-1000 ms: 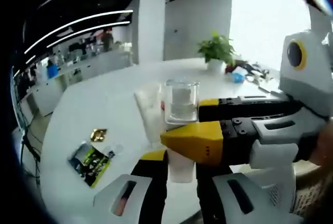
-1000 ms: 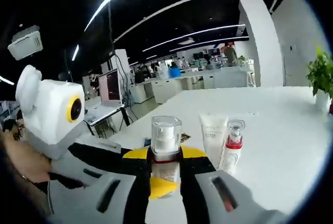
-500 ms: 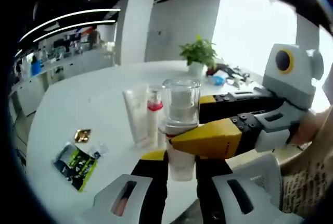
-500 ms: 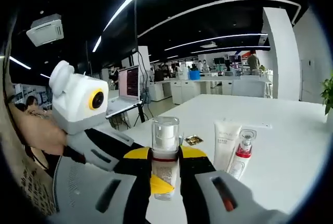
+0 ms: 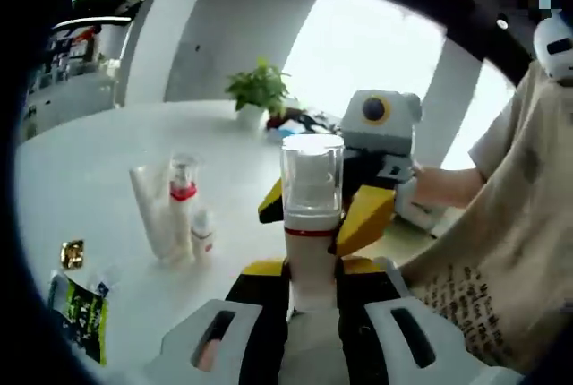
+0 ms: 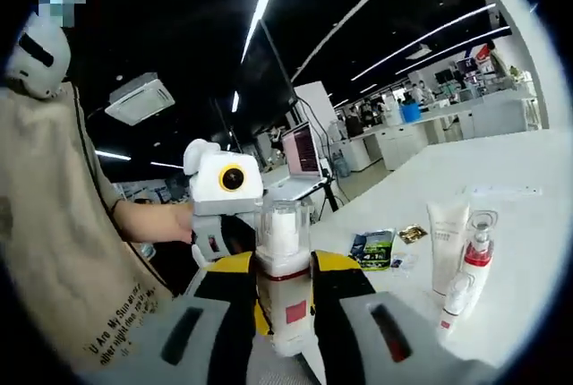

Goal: Arrange the skincare products in the storage area until every visible bottle or jar stands upright without overlapping.

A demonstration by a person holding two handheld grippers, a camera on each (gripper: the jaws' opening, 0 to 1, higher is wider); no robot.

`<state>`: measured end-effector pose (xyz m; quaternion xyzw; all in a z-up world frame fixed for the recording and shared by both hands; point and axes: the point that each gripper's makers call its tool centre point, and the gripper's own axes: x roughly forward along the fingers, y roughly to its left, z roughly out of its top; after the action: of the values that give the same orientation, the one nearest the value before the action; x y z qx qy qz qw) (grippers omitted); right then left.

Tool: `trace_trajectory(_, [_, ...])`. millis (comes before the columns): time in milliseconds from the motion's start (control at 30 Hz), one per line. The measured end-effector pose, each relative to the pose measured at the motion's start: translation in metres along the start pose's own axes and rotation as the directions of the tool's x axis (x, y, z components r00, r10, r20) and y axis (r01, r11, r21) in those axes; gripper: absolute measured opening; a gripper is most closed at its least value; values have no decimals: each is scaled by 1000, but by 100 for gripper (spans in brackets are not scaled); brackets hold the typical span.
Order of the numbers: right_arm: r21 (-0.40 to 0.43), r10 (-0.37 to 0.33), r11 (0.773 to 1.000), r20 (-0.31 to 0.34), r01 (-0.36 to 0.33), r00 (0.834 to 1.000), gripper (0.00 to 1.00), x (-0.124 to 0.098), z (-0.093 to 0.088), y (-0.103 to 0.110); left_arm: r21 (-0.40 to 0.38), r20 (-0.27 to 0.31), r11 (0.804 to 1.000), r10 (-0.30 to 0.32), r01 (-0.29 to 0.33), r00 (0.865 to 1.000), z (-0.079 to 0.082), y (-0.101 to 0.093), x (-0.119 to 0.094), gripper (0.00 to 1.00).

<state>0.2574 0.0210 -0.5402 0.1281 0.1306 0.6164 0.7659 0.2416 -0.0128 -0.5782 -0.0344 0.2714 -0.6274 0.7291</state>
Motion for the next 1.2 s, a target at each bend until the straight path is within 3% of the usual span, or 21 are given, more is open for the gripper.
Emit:
trace_trajectory(67, [0,53,999,-26,-53,998,22,1,-1,8,27,-23,999,-33,33,999,-1,-5,-1,17])
trace_trajectory(167, [-20,69,997,-64,-70,996,21,2,-5,10,64,-66,997,-49,53,997,-7,-7,-2,17])
trace_trajectory(300, [-8,21,1000,-48,-21,999,21,3,-5,3,59,-66,997,-37,41,997,-6,-2,-2,17])
trace_trajectory(400, [12,-47,999,-12,47,999,21,3,-1,-8,47,-37,999,2,0,999,-1,6,-1,17])
trace_trajectory(500, [15,-135,991,-8,135,991,20,2,-1,-21,37,-16,996,85,-84,996,1,20,2,19])
trace_trajectory(600, [-45,-259,965,-44,257,965,20,3,-2,-37,30,-7,977,212,-211,977,0,37,5,20])
trace_trajectory(667, [-112,-357,931,-77,348,931,20,4,-4,-47,50,2,949,312,-312,950,0,47,7,20])
trace_trajectory(700, [-161,-427,898,-95,409,899,20,4,-4,-53,60,7,925,375,-375,927,-1,53,6,20])
trace_trajectory(733, [-208,-467,873,-93,442,879,20,4,-3,-56,55,14,917,395,-395,918,-1,55,6,20])
trace_trajectory(800, [-267,-563,806,-73,528,823,20,5,1,-63,10,50,862,505,-506,861,1,65,3,19])
trace_trajectory(833, [-272,-574,797,-67,539,816,20,5,2,-64,2,68,845,533,-534,843,2,67,2,18])
trace_trajectory(867, [-253,-613,770,-40,585,789,20,4,5,-68,-35,86,831,555,-555,827,3,67,2,17])
trace_trajectory(900, [-209,-634,756,1,620,773,20,4,9,-69,-41,104,816,577,-577,810,4,68,0,17])
trace_trajectory(967, [-126,-655,746,33,653,755,20,2,11,-71,-15,100,776,629,-631,771,2,70,-4,17])
trace_trajectory(1000, [-103,-653,748,54,655,755,20,3,12,-68,5,97,757,650,-654,753,1,71,-5,17])
trace_trajectory(1133, [-135,-658,737,79,662,749,20,7,11,-61,35,96,711,697,-702,710,0,71,-7,17])
trace_trajectory(1200, [-153,-656,735,86,661,750,20,9,13,-59,46,99,696,711,-717,697,1,72,-10,17])
